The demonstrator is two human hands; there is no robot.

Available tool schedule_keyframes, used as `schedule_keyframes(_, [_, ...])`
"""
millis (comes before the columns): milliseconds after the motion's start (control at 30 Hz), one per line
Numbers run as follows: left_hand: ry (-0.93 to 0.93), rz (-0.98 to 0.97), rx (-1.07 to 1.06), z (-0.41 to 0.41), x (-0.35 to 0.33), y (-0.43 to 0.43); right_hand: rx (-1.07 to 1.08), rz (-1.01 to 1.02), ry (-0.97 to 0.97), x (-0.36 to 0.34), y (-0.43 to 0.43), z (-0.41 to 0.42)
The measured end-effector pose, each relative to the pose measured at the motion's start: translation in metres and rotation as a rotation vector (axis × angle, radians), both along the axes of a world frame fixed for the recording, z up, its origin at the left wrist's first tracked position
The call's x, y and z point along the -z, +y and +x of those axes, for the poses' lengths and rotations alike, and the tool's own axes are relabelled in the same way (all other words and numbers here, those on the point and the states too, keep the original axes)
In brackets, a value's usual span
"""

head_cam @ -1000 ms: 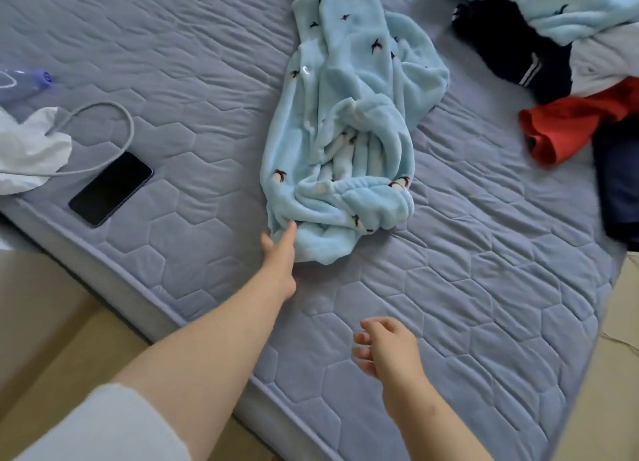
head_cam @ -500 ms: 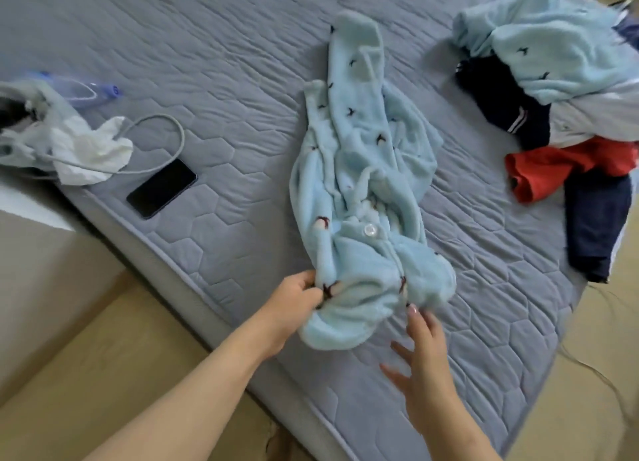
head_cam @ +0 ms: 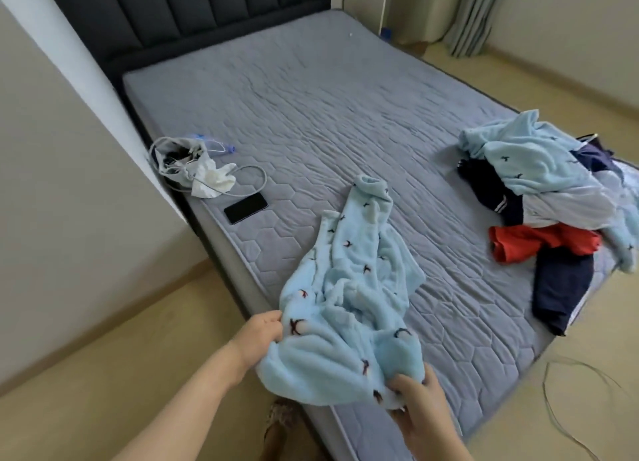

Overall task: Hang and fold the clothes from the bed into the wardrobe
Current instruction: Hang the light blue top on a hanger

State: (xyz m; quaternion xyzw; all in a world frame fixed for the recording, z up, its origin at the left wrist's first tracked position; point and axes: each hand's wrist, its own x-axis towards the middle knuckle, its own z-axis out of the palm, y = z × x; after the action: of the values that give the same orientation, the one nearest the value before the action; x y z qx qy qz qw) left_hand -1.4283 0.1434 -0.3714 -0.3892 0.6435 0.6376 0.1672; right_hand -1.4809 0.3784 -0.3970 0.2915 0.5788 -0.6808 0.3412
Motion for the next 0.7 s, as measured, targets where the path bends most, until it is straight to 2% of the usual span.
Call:
schedule_keyframes(100, [-0.146,-0.252,-0.113,0.029,0.008,0.022,-0.013,0.045,0.124,-0.012,0.017,0.028])
schedule_keyframes(167, [-0.187,-0.344,-0.179,0.041,0.008,0.044,-0.063,0.044,0.248,-0.023,0.021,0.045])
schedule_keyframes(233, [-0.162,-0.345,-0.126,0.045,0.004,0.066,-0.132,0.042,0.347,-0.033,0.020,0.054])
schedule_keyframes(333, [-0.034,-0.230,0.072,0.039,-0.007,0.090,-0.242,0.037,0.468,-0.046,0.018,0.058])
schedule_keyframes(433, [0.206,-0.319,0.031,0.029,-0.031,0.097,-0.308,0.017,0.576,-0.063,0.024,0.056])
schedule_keyframes(500, [0.385,-0.479,0.028,0.023,-0.047,0.096,-0.348,-0.007,0.648,-0.073,0.031,0.052])
schedule_keyframes(533, [0.434,-0.613,0.129,0.020,-0.053,0.096,-0.366,-0.015,0.685,-0.078,0.034,0.050])
schedule_keyframes(600, [0.411,-0.817,0.445,0.012,-0.061,0.095,-0.402,-0.035,0.734,-0.089,0.036,0.049])
schedule_keyframes(700, [0.281,-0.951,0.745,-0.002,-0.072,0.097,-0.379,-0.101,0.686,-0.104,0.042,0.049])
